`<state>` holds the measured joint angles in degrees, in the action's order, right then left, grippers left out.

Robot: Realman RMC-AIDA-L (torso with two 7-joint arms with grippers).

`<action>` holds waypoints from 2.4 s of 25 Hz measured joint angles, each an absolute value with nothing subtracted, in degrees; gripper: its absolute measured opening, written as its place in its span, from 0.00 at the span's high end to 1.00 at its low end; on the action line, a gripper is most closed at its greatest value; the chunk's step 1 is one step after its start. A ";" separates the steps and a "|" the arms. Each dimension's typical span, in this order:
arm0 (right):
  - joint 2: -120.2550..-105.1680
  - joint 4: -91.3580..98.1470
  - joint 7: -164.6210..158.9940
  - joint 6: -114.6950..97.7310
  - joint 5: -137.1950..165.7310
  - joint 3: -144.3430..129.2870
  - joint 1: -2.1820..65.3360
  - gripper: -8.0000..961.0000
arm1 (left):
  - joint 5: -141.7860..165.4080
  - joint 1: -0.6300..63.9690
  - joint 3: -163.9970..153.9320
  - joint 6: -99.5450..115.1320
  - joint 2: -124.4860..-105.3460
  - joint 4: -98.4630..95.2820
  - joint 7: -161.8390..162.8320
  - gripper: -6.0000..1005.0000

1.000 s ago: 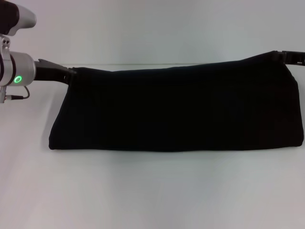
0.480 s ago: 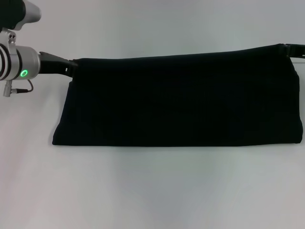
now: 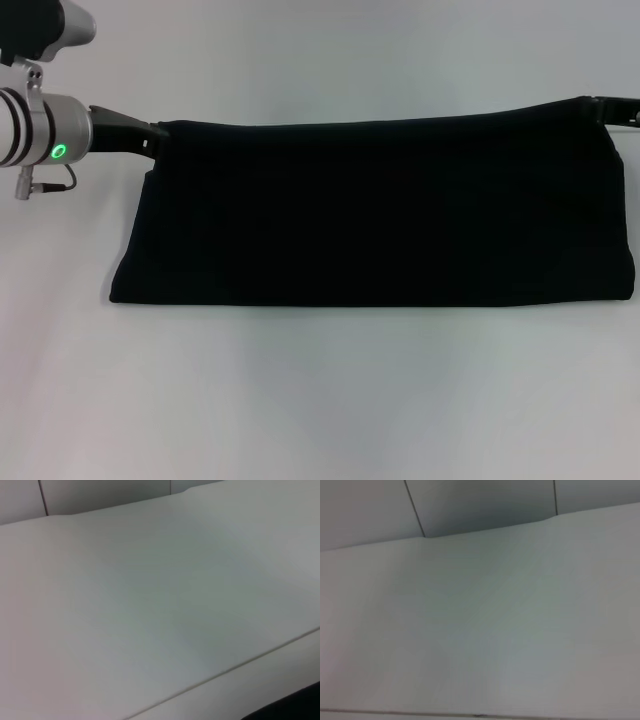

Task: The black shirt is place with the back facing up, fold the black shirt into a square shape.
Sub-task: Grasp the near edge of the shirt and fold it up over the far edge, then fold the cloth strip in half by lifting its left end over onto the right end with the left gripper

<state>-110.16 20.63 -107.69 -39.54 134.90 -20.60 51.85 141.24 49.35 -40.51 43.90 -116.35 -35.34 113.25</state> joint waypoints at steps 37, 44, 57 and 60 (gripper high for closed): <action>-109.16 32.52 -107.40 -79.75 123.25 -23.89 38.89 0.02 | 137.41 33.38 -33.60 81.29 -118.98 -55.45 133.40 0.07; -108.84 32.72 -107.40 -79.58 123.11 -24.00 39.26 0.02 | 135.87 34.38 -23.21 90.55 -116.32 -47.45 140.26 0.07; -109.38 32.78 -106.70 -77.16 123.37 -24.42 40.60 0.02 | 135.43 34.10 -21.46 88.50 -116.13 -37.73 153.91 0.07; -109.59 32.77 -106.56 -76.34 123.36 -24.44 40.61 0.02 | 135.27 33.76 -21.14 86.93 -116.34 -35.79 156.63 0.07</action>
